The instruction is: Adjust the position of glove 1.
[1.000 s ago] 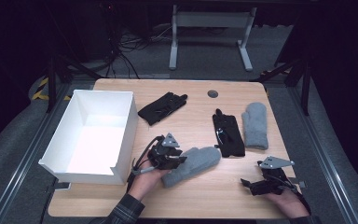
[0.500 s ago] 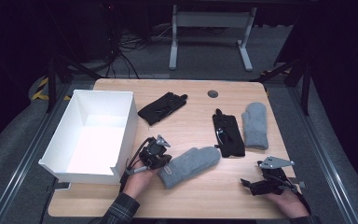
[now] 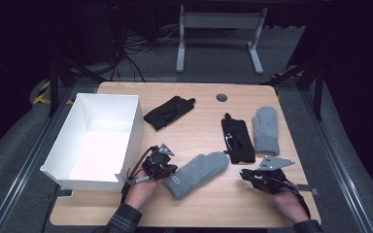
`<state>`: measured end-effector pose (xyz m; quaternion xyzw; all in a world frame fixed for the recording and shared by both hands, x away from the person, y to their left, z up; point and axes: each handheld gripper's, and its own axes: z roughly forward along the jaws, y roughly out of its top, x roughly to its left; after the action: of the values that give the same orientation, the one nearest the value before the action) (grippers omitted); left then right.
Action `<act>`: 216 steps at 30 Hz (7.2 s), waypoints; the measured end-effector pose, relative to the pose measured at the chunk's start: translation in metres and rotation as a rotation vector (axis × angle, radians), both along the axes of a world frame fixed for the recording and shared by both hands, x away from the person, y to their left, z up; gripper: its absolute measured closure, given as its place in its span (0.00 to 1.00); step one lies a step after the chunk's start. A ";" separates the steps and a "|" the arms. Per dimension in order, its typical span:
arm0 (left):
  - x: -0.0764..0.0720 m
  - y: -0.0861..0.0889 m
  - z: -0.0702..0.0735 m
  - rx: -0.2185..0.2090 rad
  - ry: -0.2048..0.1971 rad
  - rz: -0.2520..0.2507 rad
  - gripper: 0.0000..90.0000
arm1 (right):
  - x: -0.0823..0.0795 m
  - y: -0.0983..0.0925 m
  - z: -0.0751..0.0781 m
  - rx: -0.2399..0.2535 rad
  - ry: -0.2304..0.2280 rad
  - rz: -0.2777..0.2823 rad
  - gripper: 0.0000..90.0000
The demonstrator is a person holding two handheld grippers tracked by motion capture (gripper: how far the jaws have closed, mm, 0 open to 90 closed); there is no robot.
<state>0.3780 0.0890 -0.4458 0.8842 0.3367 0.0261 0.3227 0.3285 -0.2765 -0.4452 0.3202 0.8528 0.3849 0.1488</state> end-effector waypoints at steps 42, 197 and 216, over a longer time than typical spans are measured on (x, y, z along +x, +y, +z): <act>-0.033 -0.096 -0.011 -0.133 0.037 -0.351 1.00 | 0.057 0.067 -0.008 0.004 0.027 0.090 1.00; -0.025 -0.004 -0.032 -0.004 -0.188 -0.094 0.00 | 0.079 -0.098 0.053 0.042 -0.099 -0.343 0.96; -0.025 -0.004 -0.032 -0.005 -0.187 -0.097 0.00 | 0.038 -0.060 0.064 0.061 -0.104 -0.188 0.96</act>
<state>0.3528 0.0853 -0.4782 0.8923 0.2618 0.0921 0.3559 0.3669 -0.3368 -0.3811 0.3828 0.7979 0.4112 0.2185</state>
